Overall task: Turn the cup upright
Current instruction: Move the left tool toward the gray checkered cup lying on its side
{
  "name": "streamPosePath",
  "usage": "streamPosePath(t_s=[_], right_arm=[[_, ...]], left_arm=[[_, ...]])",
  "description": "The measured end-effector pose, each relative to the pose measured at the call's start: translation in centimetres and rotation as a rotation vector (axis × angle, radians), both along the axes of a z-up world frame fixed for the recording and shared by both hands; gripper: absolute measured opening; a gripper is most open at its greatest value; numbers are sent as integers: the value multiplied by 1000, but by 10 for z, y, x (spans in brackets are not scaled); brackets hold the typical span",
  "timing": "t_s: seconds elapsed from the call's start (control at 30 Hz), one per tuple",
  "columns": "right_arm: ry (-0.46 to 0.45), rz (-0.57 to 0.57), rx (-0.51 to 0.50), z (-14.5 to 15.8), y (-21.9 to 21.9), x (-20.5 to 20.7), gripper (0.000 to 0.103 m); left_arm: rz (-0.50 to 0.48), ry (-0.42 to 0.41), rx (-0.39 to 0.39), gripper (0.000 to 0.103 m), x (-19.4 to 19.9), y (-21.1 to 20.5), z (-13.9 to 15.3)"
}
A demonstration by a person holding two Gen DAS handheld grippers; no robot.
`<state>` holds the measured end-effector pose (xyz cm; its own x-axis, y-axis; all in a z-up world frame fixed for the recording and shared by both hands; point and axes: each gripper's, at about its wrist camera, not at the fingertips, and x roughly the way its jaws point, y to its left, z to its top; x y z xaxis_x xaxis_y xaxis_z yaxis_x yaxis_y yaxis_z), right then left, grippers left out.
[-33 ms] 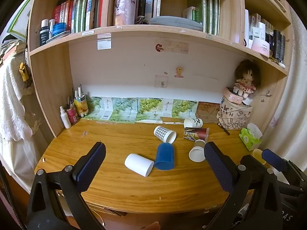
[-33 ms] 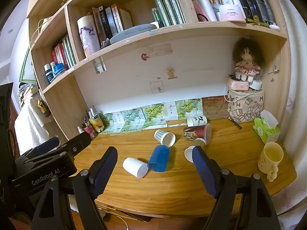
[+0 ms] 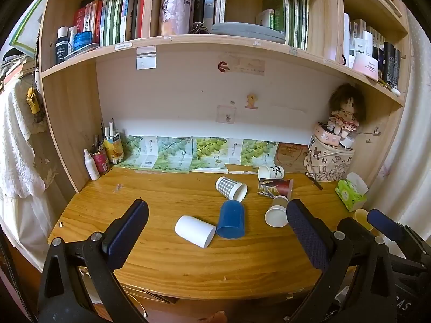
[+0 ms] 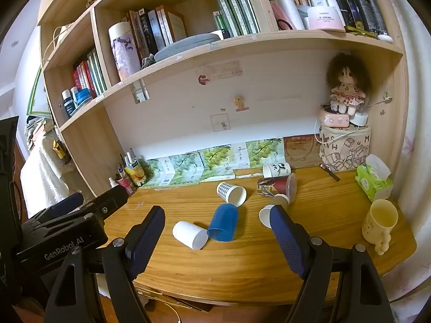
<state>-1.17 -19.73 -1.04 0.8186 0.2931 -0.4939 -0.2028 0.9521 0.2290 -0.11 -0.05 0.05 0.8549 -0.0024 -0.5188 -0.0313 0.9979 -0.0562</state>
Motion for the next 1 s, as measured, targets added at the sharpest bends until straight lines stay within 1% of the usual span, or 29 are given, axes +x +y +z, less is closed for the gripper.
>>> streamPosePath(t_s=[0.43,0.57,0.67,0.73,0.9,1.0], right_arm=[[10,-1,-4,-2,6,1,81],[12,-2,-4,-2,10,2,81],[17,-6,-5,-2,13,2,81],[19,-9,-8,-8,18,4,81],[33,-20,-21,-6,34,7,81],[56,-21,-26,-8,41,11,81]], left_arm=[[-4,15,-16,102,-3,-3,-1],[-7,21,-21,102,2,0,-2],[-20,31,-40,102,6,8,-1],[-29,33,-54,102,8,16,-2],[-37,46,-79,102,13,29,-7],[-45,64,-114,102,17,40,-11]])
